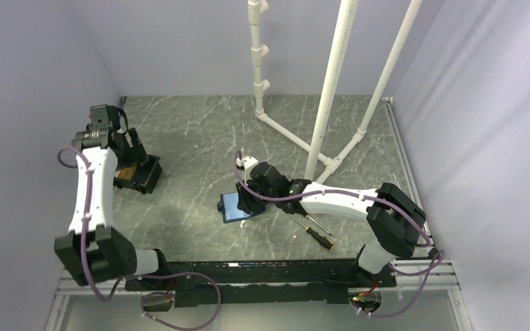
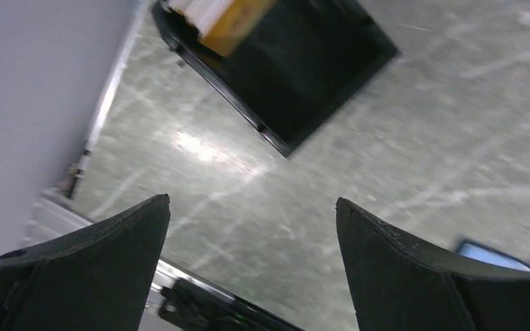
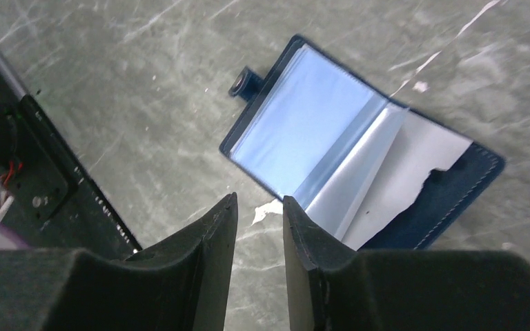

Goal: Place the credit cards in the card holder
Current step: Pick up the credit card from the storage box.

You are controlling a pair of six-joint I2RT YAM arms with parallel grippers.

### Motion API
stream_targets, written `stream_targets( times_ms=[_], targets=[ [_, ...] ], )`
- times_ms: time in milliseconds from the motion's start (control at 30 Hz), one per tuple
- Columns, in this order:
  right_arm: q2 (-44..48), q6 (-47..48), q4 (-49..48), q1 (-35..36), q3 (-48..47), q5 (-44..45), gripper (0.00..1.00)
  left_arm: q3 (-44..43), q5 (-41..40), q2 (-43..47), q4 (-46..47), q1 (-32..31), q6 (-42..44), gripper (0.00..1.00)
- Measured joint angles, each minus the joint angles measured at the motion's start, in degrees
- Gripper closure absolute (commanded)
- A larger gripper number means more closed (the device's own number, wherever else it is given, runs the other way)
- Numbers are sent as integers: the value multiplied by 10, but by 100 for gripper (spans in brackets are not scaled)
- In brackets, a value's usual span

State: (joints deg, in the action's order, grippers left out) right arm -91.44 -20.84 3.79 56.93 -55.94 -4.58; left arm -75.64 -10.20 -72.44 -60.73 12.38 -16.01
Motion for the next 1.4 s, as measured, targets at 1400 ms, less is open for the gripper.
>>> stream_targets(
  times_ms=[1400],
  targets=[
    [146,-25,-122,21,110,-41,57,-99,-186,-410,144,28,248,19]
  ],
)
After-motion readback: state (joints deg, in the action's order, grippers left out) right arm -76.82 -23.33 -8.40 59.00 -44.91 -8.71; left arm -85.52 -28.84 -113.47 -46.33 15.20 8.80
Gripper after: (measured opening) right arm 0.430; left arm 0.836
